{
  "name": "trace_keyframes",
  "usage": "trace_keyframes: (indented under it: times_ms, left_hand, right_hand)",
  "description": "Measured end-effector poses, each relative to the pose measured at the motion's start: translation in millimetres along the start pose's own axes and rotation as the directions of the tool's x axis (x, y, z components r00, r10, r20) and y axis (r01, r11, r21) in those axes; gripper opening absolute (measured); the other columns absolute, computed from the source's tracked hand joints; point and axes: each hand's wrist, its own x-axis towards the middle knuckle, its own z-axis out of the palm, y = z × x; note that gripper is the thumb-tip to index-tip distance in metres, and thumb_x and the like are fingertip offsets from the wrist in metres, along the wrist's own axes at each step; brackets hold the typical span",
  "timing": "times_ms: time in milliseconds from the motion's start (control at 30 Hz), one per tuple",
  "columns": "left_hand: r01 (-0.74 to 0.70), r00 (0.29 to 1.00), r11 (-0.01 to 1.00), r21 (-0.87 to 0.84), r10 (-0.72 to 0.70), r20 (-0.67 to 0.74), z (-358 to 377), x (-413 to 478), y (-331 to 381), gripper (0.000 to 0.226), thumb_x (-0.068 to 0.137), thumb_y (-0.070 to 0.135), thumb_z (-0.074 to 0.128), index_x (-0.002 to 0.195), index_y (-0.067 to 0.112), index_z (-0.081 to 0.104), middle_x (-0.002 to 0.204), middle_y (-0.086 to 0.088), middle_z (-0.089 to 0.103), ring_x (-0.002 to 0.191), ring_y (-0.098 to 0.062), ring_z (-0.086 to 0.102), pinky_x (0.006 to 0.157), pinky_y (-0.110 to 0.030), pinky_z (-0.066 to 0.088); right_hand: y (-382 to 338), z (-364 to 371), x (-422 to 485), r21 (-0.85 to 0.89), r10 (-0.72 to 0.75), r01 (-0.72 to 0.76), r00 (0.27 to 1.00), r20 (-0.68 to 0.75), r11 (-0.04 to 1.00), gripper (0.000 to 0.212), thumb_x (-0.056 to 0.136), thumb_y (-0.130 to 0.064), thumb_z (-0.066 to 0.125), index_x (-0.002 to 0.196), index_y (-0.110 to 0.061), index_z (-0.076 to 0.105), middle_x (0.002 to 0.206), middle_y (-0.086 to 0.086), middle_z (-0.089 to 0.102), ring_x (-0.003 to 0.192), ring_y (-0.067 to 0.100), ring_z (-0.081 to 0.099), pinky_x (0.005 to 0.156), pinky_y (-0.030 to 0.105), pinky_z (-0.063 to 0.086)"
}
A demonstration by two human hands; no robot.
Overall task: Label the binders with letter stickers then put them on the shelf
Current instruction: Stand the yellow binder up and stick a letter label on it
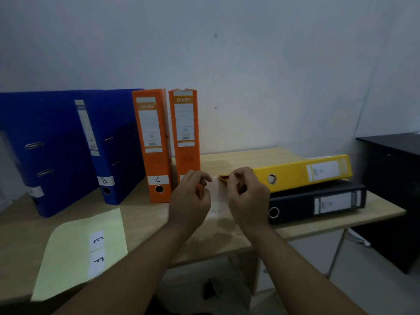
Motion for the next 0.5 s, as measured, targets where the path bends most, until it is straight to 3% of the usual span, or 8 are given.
trace_keyframes:
  times_ms: [67,133,233,333,500]
  left_hand:
    - [-0.002,0.999,0.998,-0.057,0.004,0.032,8.3,12.1,17.9,0.026,0.094,0.01,0.066,0.108,0.031,0.062,0.104,0.016,0.058,0.086,-0.006,0.059,0.07,-0.03,0.055]
    - [-0.006,0.995,0.997,-0.078,0.014,0.097,19.9,24.0,33.1,0.025,0.096,0.019,0.069,0.117,0.031,0.062,0.113,0.015,0.06,0.095,-0.004,0.059,0.079,-0.034,0.057]
    - [0.012,0.978,0.998,-0.069,0.003,0.208,38.6,39.2,48.5,0.04,0.098,0.036,0.07,0.136,0.031,0.057,0.135,0.013,0.06,0.122,-0.007,0.055,0.1,-0.036,0.053]
    - [0.057,0.948,0.997,-0.048,-0.039,0.316,55.6,51.8,59.7,0.064,0.098,0.053,0.066,0.154,0.029,0.046,0.156,0.008,0.051,0.144,-0.013,0.046,0.116,-0.036,0.042]
    - [-0.018,0.882,0.987,0.162,-0.06,0.468,85.5,68.2,66.9,0.084,0.097,0.071,0.056,0.163,0.025,0.034,0.168,0.003,0.039,0.153,-0.02,0.038,0.123,-0.041,0.036]
  right_hand:
    - [10.8,-18.7,15.8,-0.039,0.052,-0.057,0.994,-0.1,0.998,0.013,0.101,-0.016,0.066,0.089,-0.021,0.064,0.059,-0.014,0.051,0.054,0.006,0.053,0.052,0.023,0.038]
    - [27.9,-38.5,29.3,-0.092,0.151,-0.168,0.975,-0.166,0.982,0.005,0.098,-0.021,0.066,0.096,-0.024,0.063,0.062,-0.009,0.054,0.064,0.018,0.057,0.057,0.035,0.044]
    - [53.8,-65.1,41.2,-0.18,0.298,-0.336,0.932,-0.207,0.925,0.027,0.096,-0.028,0.066,0.121,-0.024,0.055,0.087,-0.005,0.062,0.098,0.026,0.052,0.072,0.04,0.044]
    - [74.5,-85.5,46.6,-0.253,0.374,-0.423,0.901,-0.222,0.87,0.038,0.096,-0.031,0.067,0.129,-0.02,0.052,0.112,0.005,0.063,0.112,0.034,0.05,0.083,0.045,0.047]
    - [94.2,-99.9,49.9,-0.434,0.47,-0.545,0.839,-0.275,0.718,0.069,0.097,-0.054,0.064,0.15,-0.016,0.042,0.146,0.019,0.053,0.136,0.043,0.044,0.106,0.058,0.039]
